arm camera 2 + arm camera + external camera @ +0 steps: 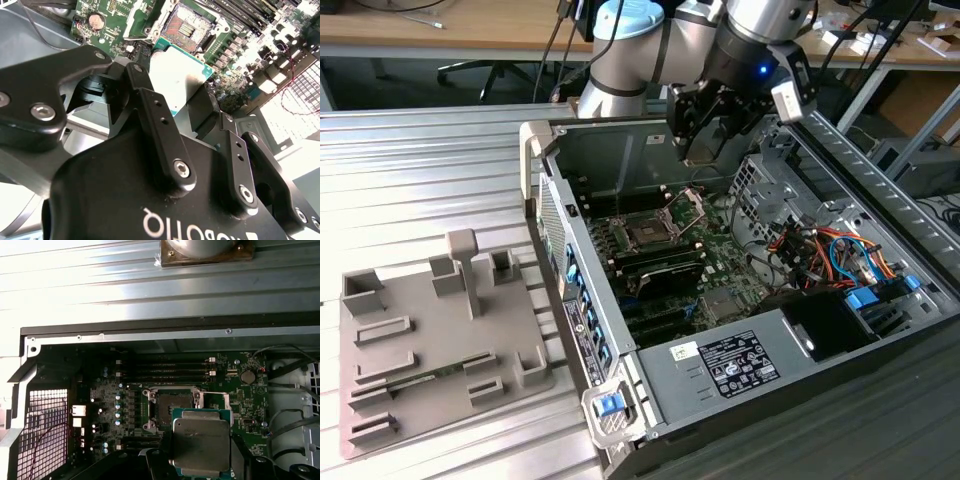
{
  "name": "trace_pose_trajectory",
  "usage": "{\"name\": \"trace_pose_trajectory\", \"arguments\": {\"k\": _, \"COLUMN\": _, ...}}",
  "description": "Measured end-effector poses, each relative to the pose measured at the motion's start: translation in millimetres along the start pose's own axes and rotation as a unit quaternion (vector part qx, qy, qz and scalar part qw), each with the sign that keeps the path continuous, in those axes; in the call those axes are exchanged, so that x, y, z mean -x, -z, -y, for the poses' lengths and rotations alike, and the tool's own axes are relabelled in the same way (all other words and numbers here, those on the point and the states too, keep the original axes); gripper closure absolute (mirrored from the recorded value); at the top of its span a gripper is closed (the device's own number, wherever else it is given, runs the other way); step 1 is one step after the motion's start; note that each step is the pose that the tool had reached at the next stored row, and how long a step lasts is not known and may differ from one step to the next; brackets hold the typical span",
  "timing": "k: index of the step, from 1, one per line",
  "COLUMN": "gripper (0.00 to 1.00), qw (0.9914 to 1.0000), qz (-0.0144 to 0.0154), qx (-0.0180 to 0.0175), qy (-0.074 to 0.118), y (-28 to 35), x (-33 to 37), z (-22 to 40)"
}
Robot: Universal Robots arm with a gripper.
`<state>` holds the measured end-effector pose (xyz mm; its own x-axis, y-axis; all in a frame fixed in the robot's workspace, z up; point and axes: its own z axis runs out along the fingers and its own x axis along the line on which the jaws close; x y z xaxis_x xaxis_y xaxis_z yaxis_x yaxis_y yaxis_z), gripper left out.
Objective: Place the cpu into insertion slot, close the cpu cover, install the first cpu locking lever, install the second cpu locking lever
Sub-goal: 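Place the cpu into insertion slot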
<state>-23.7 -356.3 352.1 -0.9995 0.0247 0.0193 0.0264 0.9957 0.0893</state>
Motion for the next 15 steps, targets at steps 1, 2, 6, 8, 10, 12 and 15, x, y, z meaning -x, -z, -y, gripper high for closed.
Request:
{"name": "trace_pose_trajectory", "arguments": {"k": 1, "gripper": 0.46, "qw": 1.0, "qz": 0.0, "qx": 0.0, "qy": 0.0, "y": -0.3, "x": 0.0, "z": 0.0}}
{"name": "trace_pose_trajectory", "arguments": {"k": 2, "gripper": 0.46, "qw": 1.0, "qz": 0.0, "qx": 0.0, "qy": 0.0, "y": -0.6, "x": 0.0, "z": 0.1}}
{"name": "trace_pose_trajectory", "arguments": {"k": 6, "gripper": 0.46, "qw": 1.0, "qz": 0.0, "qx": 0.0, "qy": 0.0, "y": -1.3, "x": 0.0, "z": 0.1}}
{"name": "trace_pose_trajectory", "arguments": {"k": 8, "gripper": 0.46, "qw": 1.0, "qz": 0.0, "qx": 0.0, "qy": 0.0, "y": -1.7, "x": 0.0, "z": 0.2}}
{"name": "trace_pose_trajectory", "arguments": {"k": 10, "gripper": 0.46, "qw": 1.0, "qz": 0.0, "qx": 0.0, "qy": 0.0, "y": -2.4, "x": 0.1, "z": 0.2}}
{"name": "trace_pose_trajectory", "arguments": {"k": 12, "gripper": 0.46, "qw": 1.0, "qz": 0.0, "qx": 0.0, "qy": 0.0, "y": -2.9, "x": 0.1, "z": 0.3}}
{"name": "trace_pose_trajectory", "arguments": {"k": 15, "gripper": 0.46, "qw": 1.0, "qz": 0.0, "qx": 0.0, "qy": 0.0, "y": -3.9, "x": 0.1, "z": 0.3}}
